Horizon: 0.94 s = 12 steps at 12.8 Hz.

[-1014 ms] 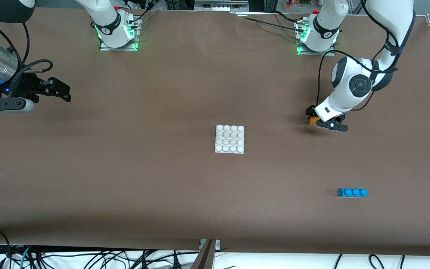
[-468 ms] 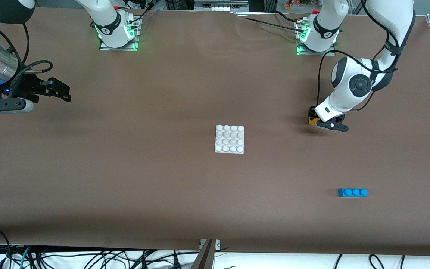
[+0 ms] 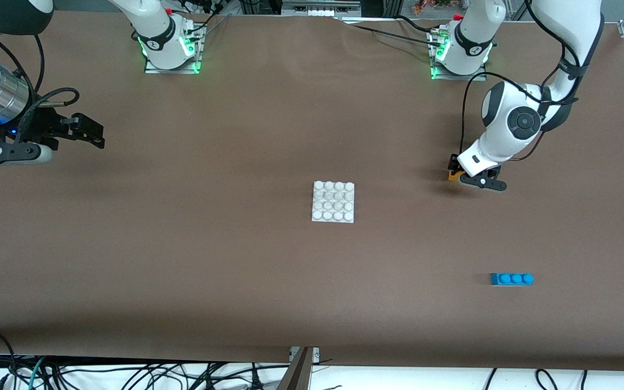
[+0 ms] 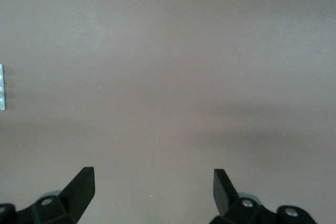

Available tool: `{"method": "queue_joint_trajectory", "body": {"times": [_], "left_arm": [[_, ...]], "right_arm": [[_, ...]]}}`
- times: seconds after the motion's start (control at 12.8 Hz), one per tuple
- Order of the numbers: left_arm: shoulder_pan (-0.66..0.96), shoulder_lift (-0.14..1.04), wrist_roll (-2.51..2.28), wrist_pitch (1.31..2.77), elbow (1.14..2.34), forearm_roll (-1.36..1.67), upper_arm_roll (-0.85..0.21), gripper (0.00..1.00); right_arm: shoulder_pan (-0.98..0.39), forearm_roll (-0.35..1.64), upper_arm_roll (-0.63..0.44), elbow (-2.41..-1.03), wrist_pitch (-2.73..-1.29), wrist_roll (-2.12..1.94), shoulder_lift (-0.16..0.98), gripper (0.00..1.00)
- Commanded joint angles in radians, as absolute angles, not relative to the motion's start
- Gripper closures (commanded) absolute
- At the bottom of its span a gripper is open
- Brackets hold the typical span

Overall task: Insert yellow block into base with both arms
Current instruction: 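Lower the left gripper and close it on the yellow block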

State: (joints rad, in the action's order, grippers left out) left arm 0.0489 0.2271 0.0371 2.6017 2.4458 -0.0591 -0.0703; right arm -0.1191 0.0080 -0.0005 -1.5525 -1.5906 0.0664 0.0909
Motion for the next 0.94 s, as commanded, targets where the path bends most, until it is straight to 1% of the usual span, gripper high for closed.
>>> {"method": "queue_joint_trajectory", "body": {"times": [0.0,0.16,0.31,0.55,0.86], "left_arm": [[0.04,0.198,0.038,2.585,2.445,-0.078,-0.075,0.66],[0.041,0.163,0.035,2.562,2.427,-0.078,-0.08,0.68],[0.041,0.149,0.031,2.482,2.38,-0.068,-0.104,0.69],[0.057,0.173,-0.049,2.22,2.179,-0.067,-0.17,0.7],[0.06,0.282,-0.181,2.091,1.932,-0.067,-0.276,0.72]], "right_arm": [[-0.121,0.015,0.002,-1.531,-1.582,0.058,0.098,0.0],[-0.12,0.015,0.002,-1.531,-1.583,0.058,0.1,0.0],[-0.121,0.015,0.002,-1.531,-1.583,0.058,0.1,0.0],[-0.121,0.015,0.002,-1.531,-1.583,0.058,0.1,0.0],[-0.118,0.014,0.002,-1.532,-1.582,0.051,0.1,0.0]]}}
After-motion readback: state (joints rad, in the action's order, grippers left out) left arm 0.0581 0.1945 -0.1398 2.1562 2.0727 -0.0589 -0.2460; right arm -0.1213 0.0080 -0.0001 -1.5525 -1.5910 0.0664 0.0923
